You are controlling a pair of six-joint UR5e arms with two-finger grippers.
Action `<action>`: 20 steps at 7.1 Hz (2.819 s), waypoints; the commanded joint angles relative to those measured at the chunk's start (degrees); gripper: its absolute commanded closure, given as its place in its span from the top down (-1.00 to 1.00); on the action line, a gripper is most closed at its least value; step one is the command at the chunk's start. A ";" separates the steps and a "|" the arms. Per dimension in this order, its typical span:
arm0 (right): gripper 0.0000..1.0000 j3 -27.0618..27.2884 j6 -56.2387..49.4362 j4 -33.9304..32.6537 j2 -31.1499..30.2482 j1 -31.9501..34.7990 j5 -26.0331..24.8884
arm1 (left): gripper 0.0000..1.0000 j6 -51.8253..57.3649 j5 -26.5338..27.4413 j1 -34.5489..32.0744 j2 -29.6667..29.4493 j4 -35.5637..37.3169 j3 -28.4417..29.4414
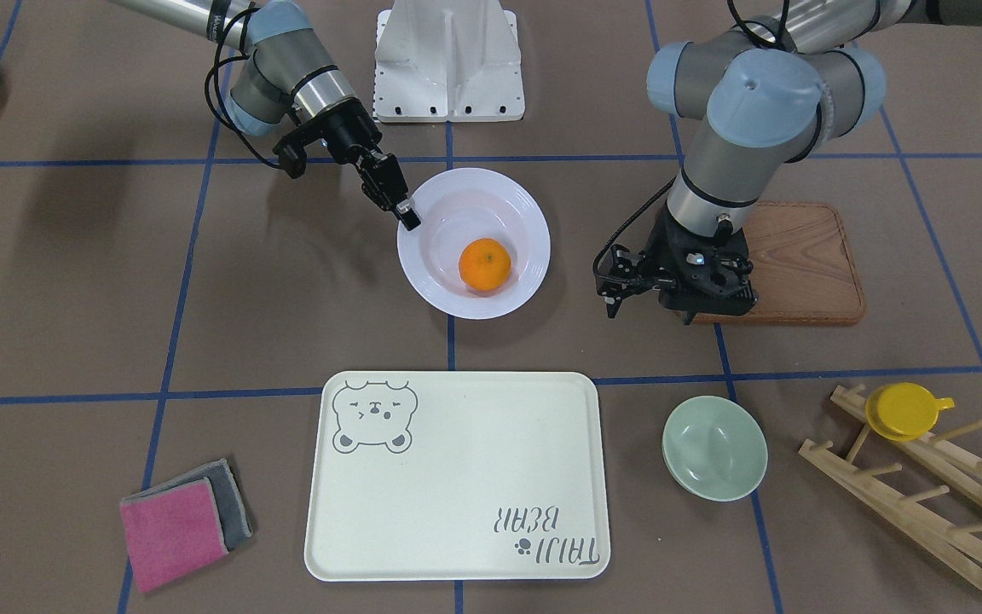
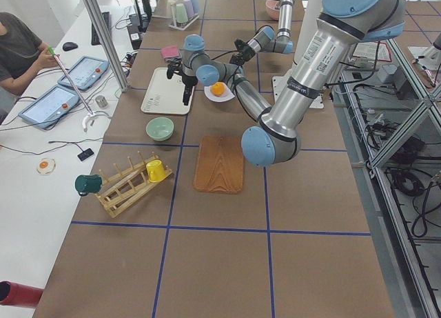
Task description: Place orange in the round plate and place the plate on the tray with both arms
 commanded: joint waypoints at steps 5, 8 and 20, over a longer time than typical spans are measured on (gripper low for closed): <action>-1.00 -27.52 13.09 -2.81 18.38 16.38 1.10 | 1.00 0.63 -3.15 -2.15 6.32 0.62 -8.35; -0.68 -30.87 16.79 -9.50 22.86 16.56 0.66 | 1.00 0.63 -3.15 -2.07 6.32 0.88 -8.70; 1.00 -1.43 -69.44 -22.68 -8.51 50.41 75.53 | 1.00 45.75 -3.50 -12.59 19.57 6.69 -12.66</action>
